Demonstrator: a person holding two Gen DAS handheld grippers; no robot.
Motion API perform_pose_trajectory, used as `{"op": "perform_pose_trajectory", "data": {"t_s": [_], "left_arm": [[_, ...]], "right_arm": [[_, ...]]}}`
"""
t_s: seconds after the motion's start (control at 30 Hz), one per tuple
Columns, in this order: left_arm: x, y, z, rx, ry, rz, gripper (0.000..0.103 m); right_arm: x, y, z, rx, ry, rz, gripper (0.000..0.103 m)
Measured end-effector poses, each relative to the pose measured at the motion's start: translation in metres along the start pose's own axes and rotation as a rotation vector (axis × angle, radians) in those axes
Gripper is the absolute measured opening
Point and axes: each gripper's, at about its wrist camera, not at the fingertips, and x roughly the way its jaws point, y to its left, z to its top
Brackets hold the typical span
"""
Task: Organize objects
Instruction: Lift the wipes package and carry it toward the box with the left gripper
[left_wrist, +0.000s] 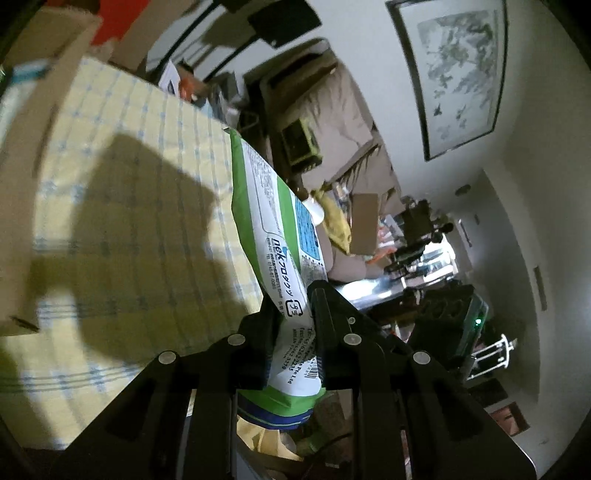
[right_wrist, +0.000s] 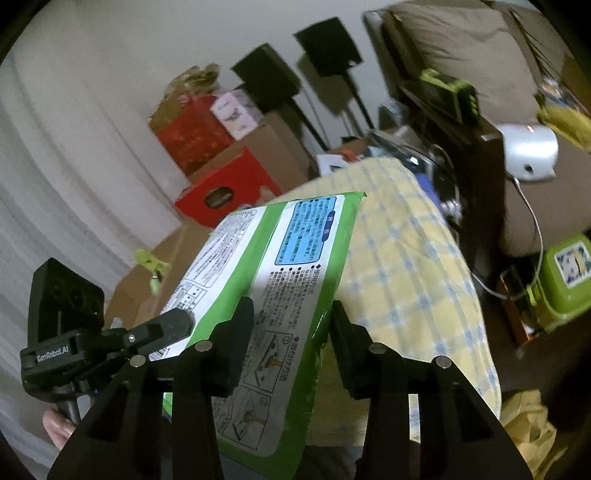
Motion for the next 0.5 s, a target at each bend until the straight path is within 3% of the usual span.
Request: {"op": "perform_pose_trajectory", "data": {"t_s": [0.5], "left_arm": [[-0.123,0.039,0.019,-0.051,-0.181,0.044,0.017]], "right_arm": [[0.05,0.124,0.02,-0.187,0.063,0.106,0.042]]}}
